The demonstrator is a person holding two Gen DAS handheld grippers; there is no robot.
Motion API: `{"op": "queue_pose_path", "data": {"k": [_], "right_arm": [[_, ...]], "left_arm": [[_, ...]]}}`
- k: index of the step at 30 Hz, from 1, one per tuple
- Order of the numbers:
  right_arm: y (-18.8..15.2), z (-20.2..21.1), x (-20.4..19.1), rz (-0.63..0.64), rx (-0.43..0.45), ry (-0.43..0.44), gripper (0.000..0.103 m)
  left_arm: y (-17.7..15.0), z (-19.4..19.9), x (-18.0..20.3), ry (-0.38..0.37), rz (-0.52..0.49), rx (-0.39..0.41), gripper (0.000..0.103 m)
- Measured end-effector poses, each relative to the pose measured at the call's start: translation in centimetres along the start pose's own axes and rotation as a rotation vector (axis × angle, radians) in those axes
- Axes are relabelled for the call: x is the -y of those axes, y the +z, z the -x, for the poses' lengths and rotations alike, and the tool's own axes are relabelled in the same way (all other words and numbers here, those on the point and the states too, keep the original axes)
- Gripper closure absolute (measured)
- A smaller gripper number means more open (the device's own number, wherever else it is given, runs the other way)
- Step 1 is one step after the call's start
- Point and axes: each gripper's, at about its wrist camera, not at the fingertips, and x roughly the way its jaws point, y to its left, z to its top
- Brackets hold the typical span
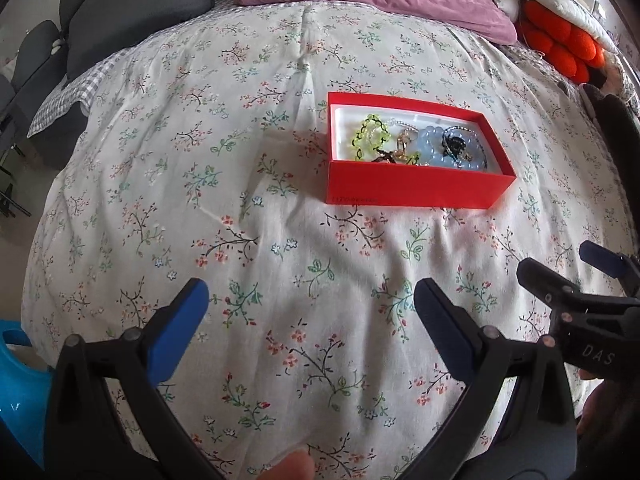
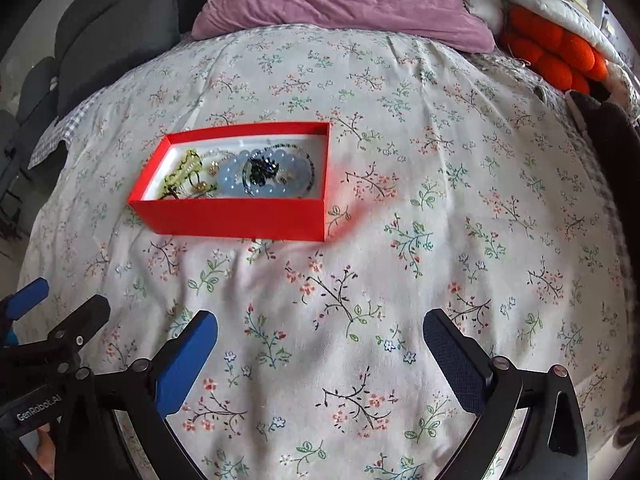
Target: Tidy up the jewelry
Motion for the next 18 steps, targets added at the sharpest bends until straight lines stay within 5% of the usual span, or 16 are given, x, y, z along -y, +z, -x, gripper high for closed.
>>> {"op": "queue_pose_path", "data": {"k": [18], "right_arm": [[-0.35,0.54,-0.76,0.006,0.013,0.024,0.000]], "left_arm": [[-0.98,-0.26,-0.20,-0.005,0.000,-0.007,0.001]]}}
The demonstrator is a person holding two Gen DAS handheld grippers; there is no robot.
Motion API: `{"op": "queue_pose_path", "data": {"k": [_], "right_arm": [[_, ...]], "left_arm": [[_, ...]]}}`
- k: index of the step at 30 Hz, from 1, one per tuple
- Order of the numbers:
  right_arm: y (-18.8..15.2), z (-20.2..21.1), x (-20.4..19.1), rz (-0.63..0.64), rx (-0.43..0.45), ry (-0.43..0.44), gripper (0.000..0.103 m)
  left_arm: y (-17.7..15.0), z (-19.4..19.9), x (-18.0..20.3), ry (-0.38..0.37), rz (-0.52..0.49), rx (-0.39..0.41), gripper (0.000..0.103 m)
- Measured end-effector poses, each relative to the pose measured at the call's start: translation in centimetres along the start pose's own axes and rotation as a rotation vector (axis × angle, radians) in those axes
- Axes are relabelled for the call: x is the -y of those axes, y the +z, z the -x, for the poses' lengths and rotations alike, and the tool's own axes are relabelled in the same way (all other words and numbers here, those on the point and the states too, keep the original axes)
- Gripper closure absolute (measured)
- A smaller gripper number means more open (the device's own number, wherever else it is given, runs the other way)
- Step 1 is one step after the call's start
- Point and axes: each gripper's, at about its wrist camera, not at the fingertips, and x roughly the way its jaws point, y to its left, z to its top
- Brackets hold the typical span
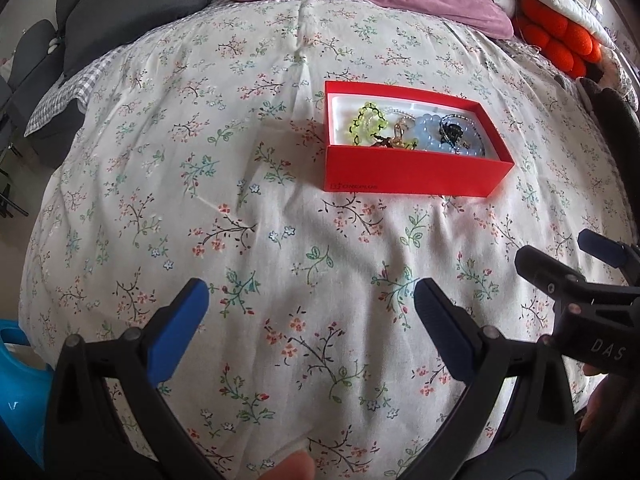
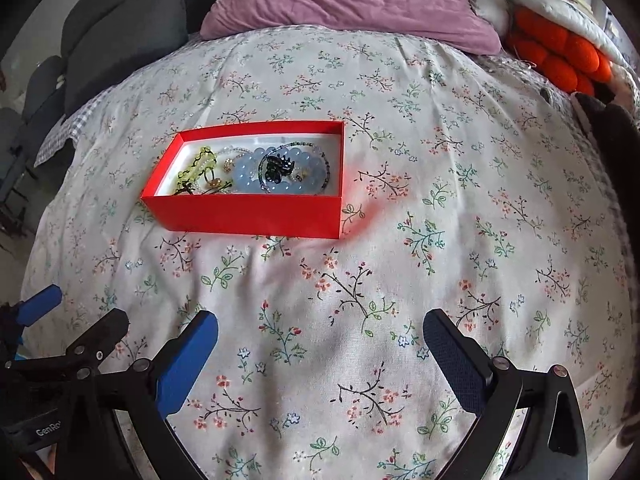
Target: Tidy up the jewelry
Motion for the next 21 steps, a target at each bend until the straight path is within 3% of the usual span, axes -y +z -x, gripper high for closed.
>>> {"op": "queue_pose_path", "data": {"k": [21], "right_arm": [[-0.35,-0.26,0.28,-0.007,-0.015,0.005,0.000]], "left_arm": [[-0.09,-0.07,0.13,-0.006,0.002,-0.011,0.001]]}}
